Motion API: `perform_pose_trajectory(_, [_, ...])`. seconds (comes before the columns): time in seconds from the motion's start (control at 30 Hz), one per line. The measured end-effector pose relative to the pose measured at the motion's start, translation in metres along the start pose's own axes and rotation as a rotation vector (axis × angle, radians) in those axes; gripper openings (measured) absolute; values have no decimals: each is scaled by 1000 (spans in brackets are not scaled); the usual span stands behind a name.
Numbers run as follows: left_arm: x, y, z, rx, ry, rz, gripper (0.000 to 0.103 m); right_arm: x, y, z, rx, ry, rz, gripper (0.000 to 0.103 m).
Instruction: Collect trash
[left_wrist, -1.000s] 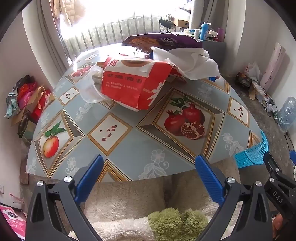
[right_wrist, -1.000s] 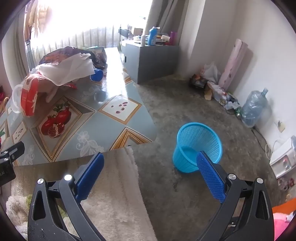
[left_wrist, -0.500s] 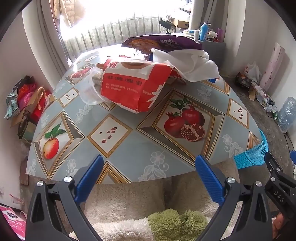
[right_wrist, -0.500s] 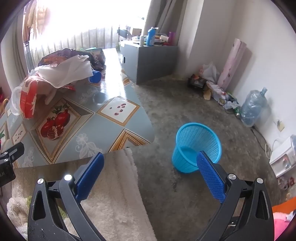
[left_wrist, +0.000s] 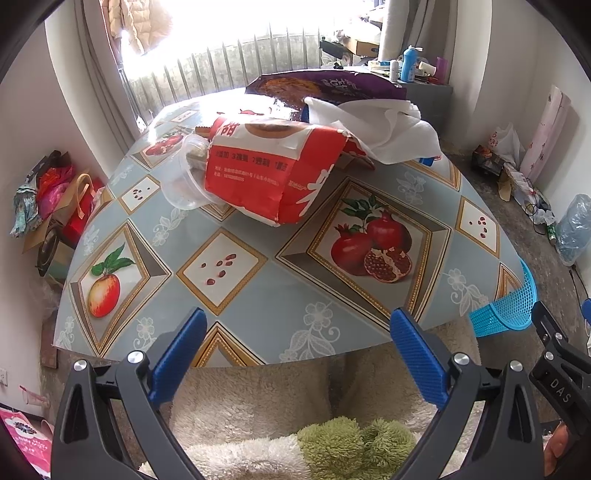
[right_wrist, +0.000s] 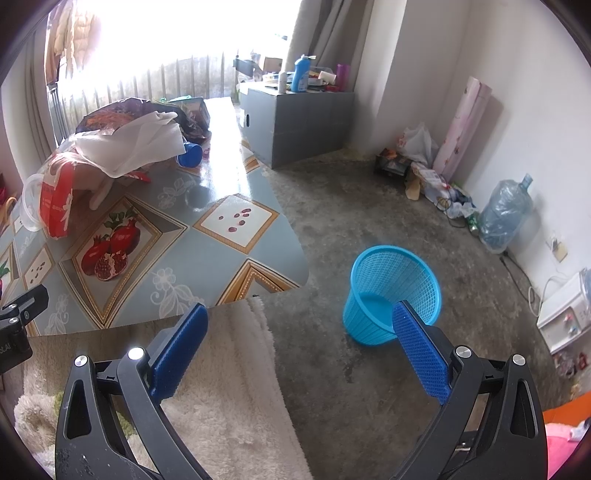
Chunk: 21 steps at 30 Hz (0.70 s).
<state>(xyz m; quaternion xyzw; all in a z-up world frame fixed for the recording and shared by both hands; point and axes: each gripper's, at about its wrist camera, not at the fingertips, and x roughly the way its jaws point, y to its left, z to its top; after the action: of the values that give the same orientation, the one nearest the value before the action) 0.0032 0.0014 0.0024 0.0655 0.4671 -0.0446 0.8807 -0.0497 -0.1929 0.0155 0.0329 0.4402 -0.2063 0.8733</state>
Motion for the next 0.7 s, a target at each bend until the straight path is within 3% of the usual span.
perform_pose_trajectory(0.7, [-1, 2, -2, 0, -1, 6, 97, -5, 0, 1, -1, -5, -7, 95])
